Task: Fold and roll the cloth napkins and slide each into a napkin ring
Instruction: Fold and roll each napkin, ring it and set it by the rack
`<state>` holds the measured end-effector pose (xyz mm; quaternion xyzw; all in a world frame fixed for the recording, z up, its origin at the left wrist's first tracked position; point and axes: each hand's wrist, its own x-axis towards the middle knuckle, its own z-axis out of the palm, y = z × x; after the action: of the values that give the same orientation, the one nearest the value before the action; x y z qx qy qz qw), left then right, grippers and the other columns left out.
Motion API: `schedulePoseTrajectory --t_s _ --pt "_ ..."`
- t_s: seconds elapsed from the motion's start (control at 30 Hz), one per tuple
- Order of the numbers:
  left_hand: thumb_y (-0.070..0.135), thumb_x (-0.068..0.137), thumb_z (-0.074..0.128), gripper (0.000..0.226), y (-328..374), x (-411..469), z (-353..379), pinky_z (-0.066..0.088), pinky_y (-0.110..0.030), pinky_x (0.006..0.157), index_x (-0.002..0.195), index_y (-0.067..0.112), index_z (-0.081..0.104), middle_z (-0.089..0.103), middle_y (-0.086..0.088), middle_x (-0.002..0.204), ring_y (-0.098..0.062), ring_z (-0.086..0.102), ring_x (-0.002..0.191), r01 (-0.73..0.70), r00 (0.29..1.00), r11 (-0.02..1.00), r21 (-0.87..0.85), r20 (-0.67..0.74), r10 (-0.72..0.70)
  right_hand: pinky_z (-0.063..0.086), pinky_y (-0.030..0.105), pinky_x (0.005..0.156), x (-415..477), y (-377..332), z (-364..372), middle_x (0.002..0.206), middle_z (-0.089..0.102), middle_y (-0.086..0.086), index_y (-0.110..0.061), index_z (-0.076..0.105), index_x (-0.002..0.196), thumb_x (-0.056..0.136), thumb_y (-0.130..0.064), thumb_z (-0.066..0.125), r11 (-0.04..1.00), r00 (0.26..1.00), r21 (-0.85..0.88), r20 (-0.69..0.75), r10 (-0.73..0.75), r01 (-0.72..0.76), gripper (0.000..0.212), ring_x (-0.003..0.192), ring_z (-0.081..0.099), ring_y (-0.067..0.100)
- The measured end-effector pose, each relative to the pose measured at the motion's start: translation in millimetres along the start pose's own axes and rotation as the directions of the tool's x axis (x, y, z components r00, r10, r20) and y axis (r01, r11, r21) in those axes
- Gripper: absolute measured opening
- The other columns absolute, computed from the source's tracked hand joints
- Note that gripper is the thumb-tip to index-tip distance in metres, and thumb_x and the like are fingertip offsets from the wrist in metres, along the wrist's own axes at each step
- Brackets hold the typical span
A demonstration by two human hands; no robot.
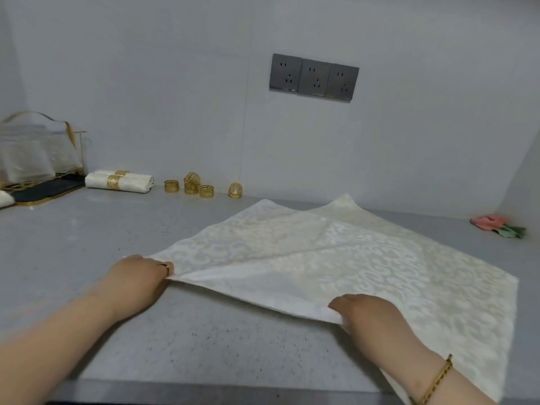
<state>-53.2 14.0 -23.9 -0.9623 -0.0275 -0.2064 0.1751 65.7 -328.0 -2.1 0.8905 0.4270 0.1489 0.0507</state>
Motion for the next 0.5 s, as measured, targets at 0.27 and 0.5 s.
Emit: schedulePoseTrajectory --t_s 0.27,0.5 --pt "0.026 0.065 0.08 0.032 -33 -73 -20 0.036 -0.026 0.042 0.055 0.033 0.051 0.064 0.003 0.058 -0.017 0.063 0.056 0.222 0.975 0.955 -0.195 0.029 -0.221 0.036 0.009 0.066 0 4 -29 0.086 0.061 -0.021 -0.029 0.062 0.093 0.089 -0.007 0.043 0.938 0.983 0.337 0.18 0.022 -0.083 0.03 0.081 0.053 -0.003" --pt "0.07 0.041 0.061 0.047 -55 -86 -54 0.036 -0.017 0.059 0.054 0.025 0.056 0.054 0.017 0.052 0.002 0.049 0.054 0.452 0.826 0.657 -0.604 0.562 -0.052 0.027 0.015 0.049 -16 34 -64 0.043 0.039 -0.01 -0.019 0.038 0.048 0.08 -0.006 0.055 0.853 0.88 0.464 0.476 -0.013 -0.238 0.038 0.044 0.036 0.004"
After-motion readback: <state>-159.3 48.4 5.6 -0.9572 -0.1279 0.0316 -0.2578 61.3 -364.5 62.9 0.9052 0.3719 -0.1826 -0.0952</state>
